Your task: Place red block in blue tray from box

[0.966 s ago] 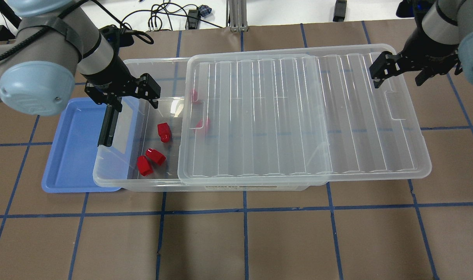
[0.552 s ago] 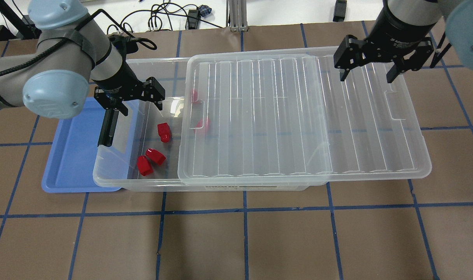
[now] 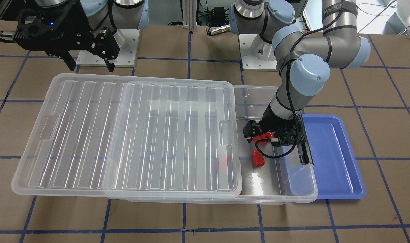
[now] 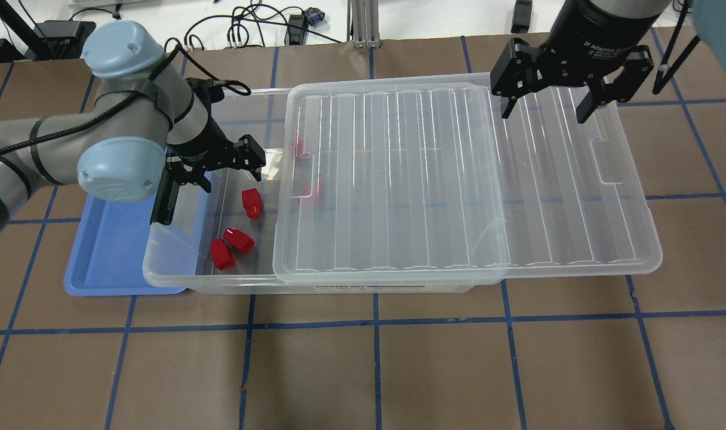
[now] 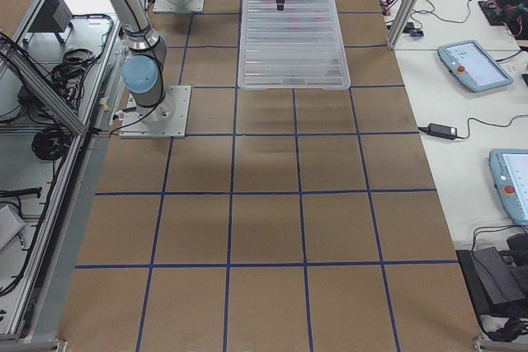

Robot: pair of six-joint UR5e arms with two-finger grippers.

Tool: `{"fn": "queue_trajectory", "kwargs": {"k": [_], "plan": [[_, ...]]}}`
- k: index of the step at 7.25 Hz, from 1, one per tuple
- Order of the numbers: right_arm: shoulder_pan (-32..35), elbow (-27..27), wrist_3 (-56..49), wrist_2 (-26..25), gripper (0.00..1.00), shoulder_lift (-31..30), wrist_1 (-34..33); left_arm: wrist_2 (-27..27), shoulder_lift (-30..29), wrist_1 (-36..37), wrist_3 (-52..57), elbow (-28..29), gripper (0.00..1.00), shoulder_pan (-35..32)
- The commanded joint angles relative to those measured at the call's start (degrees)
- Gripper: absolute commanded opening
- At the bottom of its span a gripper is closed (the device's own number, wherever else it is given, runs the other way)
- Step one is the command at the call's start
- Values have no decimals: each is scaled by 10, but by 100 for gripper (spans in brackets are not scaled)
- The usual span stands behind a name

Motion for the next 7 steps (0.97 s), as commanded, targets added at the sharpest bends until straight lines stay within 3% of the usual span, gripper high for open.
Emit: {"fn": "queue_trajectory", "kwargs": {"k": [1,7], "plan": [[0,3,-7,0,100,-2,-3,5,-28,57,7,-6,100,-1],[0,6,-9,-2,100,-5,-8,15,-98,99,5,-18,100,-2]]}}
